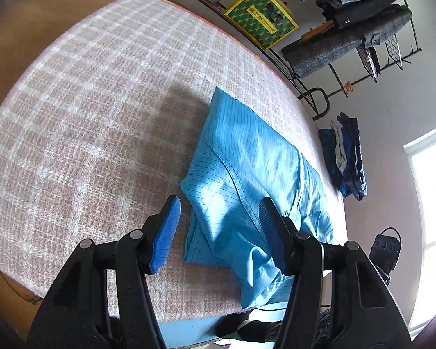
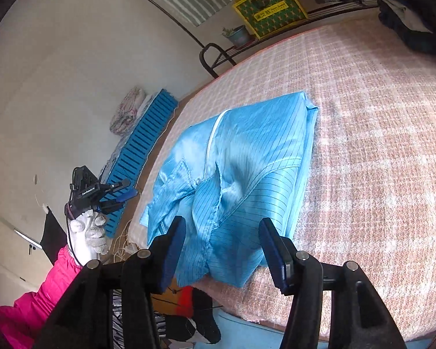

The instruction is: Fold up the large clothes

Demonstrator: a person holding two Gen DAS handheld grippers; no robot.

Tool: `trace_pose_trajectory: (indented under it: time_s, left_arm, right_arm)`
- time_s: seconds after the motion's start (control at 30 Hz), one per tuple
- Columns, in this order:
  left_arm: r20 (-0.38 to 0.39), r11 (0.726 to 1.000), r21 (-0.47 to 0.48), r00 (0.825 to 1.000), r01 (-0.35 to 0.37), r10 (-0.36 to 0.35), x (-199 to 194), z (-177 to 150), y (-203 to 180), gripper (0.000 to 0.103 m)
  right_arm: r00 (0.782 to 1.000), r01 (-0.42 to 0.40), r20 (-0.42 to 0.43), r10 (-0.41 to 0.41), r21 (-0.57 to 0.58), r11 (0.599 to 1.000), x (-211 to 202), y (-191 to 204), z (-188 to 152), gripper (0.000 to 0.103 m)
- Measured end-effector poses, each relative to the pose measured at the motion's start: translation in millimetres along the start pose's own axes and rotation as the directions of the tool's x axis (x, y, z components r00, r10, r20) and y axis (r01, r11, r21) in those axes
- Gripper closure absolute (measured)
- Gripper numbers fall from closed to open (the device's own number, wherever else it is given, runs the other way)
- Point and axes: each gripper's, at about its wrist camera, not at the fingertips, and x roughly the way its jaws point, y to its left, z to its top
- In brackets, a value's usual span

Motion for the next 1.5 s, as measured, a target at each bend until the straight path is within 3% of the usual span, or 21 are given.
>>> trace_pose_trajectory:
  time_s: [0.13,0.17,0.2,0.23,0.37,0.47,0.53,0.57,0.63,0.7,0.8,0.87,0.9,0.93,1.13,1.23,1.3,1.33,1.37,1.43,1.5]
  left_arm:
    - [-0.084,0.997,-0.070,0.996,0.029,-0.035,41,6,20,0.047]
    - [-0.098,0.997,-0.065,0.994,0.035,-0.042,47,4,21,0.055]
    - [-0.122,0.997,-0.058,0.991,0.046,-0.053,54,2,20,0.086]
    - [-0.143,0.998,-0.044,0.988,0.049,-0.054,57,-1,18,0.103]
    - [-0.177,0.995,0.099,0.984,-0.014,0.031,50,-19,9,0.103]
    - [-0.175,0.991,0.108,0.979,-0.085,0.103,48,-25,21,0.103]
    - [-0.128,0.996,0.045,0.988,-0.079,0.084,40,-21,31,0.103]
    - [-0.111,0.998,0.000,0.992,-0.063,0.062,35,-17,37,0.098]
    - [-0.092,0.997,-0.083,0.996,-0.004,-0.004,29,-10,47,0.048]
    - [-0.055,0.993,-0.116,0.998,0.023,-0.030,26,-5,48,0.042]
    - [-0.075,0.985,-0.143,0.991,0.102,-0.114,37,-1,45,0.045]
    - [-0.100,0.985,-0.121,0.985,0.125,-0.137,48,-1,36,0.075]
    - [-0.112,0.987,-0.104,0.985,0.119,-0.130,54,-3,31,0.096]
    - [-0.115,0.992,-0.082,0.988,0.096,-0.105,57,-6,26,0.100]
    - [-0.092,1.000,0.004,0.996,0.005,-0.005,39,-18,22,0.102]
    - [-0.059,0.999,-0.043,0.998,-0.023,0.020,28,-15,38,0.102]
    - [-0.041,0.996,-0.092,0.999,0.003,-0.007,25,-13,46,0.102]
    - [-0.042,0.994,-0.106,0.999,0.018,-0.023,24,-12,48,0.095]
    - [-0.048,0.992,-0.119,0.997,0.046,-0.053,26,-10,48,0.086]
    - [-0.057,0.988,-0.126,0.994,0.090,-0.098,30,-7,45,0.044]
    - [-0.054,0.987,-0.130,0.993,0.100,-0.108,37,-4,42,0.041]
  right_arm:
    - [1.000,-0.010,-0.017,0.011,0.086,0.996,23,-17,3,0.050]
    - [1.000,0.004,-0.016,-0.003,0.097,0.995,27,-20,4,0.052]
    - [1.000,0.007,-0.010,-0.006,0.107,0.994,27,-22,4,0.052]
    - [1.000,-0.003,0.000,0.003,0.119,0.993,26,-24,5,0.052]
    - [0.999,-0.004,0.048,-0.002,0.129,0.992,13,-33,11,0.052]
    - [0.998,-0.001,0.058,-0.007,0.146,0.989,11,-39,12,0.052]
    - [0.999,0.028,0.040,-0.034,0.155,0.988,17,-41,10,0.052]
    - [0.999,0.031,0.031,-0.036,0.162,0.986,20,-42,8,0.052]
    - [0.999,0.028,0.018,-0.032,0.170,0.985,24,-42,6,0.052]
    - [0.999,0.032,0.010,-0.034,0.163,0.986,27,-41,4,0.052]
    - [0.999,0.043,0.006,-0.044,0.164,0.985,30,-39,2,0.052]
    - [0.999,0.042,0.009,-0.044,0.168,0.985,29,-39,1,0.052]
    - [0.999,0.043,0.009,-0.045,0.166,0.985,28,-38,2,0.052]
    - [0.999,0.046,0.009,-0.049,0.164,0.985,28,-38,3,0.052]
    - [0.998,0.065,0.011,-0.067,0.163,0.984,30,-42,13,0.053]
    - [0.997,0.077,0.001,-0.078,0.172,0.982,34,-48,13,0.052]
    - [0.997,0.079,-0.004,-0.079,0.174,0.982,34,-50,12,0.051]
    - [0.997,0.077,-0.005,-0.077,0.172,0.982,35,-49,13,0.050]
    - [0.998,0.070,-0.005,-0.070,0.175,0.982,35,-50,12,0.047]
    - [0.999,0.054,-0.005,-0.054,0.192,0.980,38,-52,12,0.046]
    - [0.999,0.038,-0.002,-0.038,0.222,0.974,41,-56,12,0.046]
